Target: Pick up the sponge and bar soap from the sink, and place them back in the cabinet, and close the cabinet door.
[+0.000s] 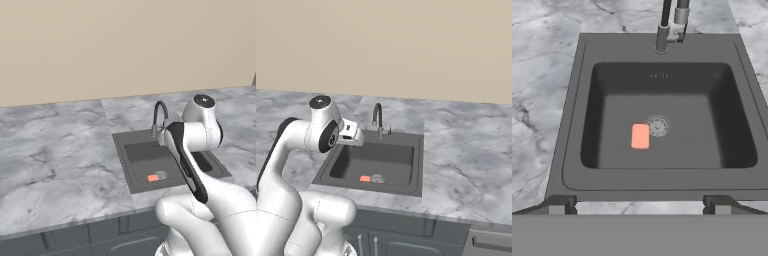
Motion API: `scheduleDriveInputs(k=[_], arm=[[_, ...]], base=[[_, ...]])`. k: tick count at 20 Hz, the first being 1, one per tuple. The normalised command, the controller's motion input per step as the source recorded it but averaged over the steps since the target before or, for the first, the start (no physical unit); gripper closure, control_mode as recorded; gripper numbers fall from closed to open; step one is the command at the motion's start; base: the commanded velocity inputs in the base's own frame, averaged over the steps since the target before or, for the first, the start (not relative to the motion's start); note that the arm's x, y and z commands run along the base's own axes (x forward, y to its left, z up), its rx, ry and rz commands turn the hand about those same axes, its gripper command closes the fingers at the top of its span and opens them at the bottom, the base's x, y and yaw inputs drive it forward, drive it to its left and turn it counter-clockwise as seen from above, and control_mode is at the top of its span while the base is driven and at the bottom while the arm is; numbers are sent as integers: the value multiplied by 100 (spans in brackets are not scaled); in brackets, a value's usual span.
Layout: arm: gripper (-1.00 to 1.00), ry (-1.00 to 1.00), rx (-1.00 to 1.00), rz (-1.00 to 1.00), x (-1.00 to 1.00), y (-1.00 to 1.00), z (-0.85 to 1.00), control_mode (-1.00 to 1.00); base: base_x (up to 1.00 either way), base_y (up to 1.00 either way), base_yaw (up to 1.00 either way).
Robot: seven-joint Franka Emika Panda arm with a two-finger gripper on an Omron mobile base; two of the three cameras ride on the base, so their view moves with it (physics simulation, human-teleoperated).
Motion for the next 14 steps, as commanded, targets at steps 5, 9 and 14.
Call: scheduleDriveInputs(k=[5, 9, 14], arm=[[-100, 0, 0, 0, 33, 0, -5, -100], [-100, 0, 0, 0, 29, 0, -6, -100], [-100, 0, 0, 0, 27, 0, -11, -100]], base=[[0, 0, 0], [0, 0, 0], [0, 0, 0]])
